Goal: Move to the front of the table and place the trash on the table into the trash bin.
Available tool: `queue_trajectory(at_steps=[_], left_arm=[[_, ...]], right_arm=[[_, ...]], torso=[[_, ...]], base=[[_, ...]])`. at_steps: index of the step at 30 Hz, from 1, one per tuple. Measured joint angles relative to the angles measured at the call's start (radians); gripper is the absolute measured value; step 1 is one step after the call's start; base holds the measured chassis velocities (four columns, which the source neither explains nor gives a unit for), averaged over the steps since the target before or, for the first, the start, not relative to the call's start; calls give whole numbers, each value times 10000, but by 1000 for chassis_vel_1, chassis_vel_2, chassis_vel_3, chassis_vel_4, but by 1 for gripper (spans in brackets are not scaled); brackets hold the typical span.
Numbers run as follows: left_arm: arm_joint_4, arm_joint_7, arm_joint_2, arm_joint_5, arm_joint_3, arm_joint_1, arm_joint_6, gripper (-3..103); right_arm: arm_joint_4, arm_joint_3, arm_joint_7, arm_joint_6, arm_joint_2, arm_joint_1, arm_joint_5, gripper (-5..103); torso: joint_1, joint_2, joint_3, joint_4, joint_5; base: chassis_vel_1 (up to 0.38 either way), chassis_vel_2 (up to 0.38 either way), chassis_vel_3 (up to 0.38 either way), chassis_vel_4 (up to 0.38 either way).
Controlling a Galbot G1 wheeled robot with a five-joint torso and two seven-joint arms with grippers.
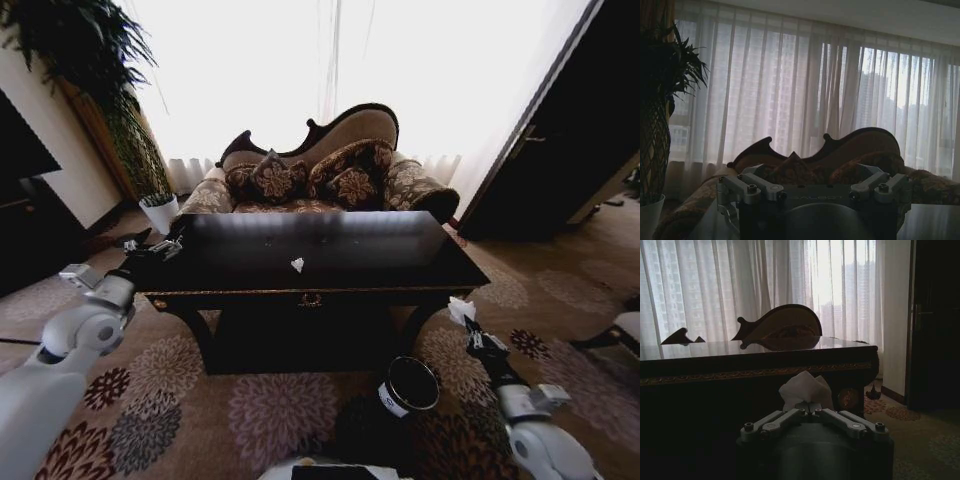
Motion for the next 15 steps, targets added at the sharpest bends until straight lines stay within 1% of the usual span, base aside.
queue_trajectory(at_steps=[5, 9, 10, 14, 15], left_arm=[[0, 0, 0, 0, 0, 0, 0, 100], [0, -1, 0, 0, 0, 0, 0, 100], [0, -1, 0, 0, 0, 0, 0, 100], [0, -1, 0, 0, 0, 0, 0, 100], [0, -1, 0, 0, 0, 0, 0, 100]], right_arm=[[-868, -506, 29, 122, 256, 393, -147, 0], [-2355, -1275, 72, 157, 605, 1180, -170, 0], [-2355, -1275, 72, 157, 605, 1180, -170, 0], [-4423, -1956, 54, 460, 1083, 2235, -860, 0], [-4423, -1956, 54, 460, 1083, 2235, -860, 0]], torso=[[0, 0, 0, 2, 0], [0, -1, 0, 3, -1], [0, -1, 0, 3, -1], [2, -2, 0, 2, 1], [2, -2, 0, 2, 1]], base=[[0, 0, 0, 0], [0, 0, 0, 0], [0, 0, 0, 0], [0, 0, 0, 0], [0, 0, 0, 0]])
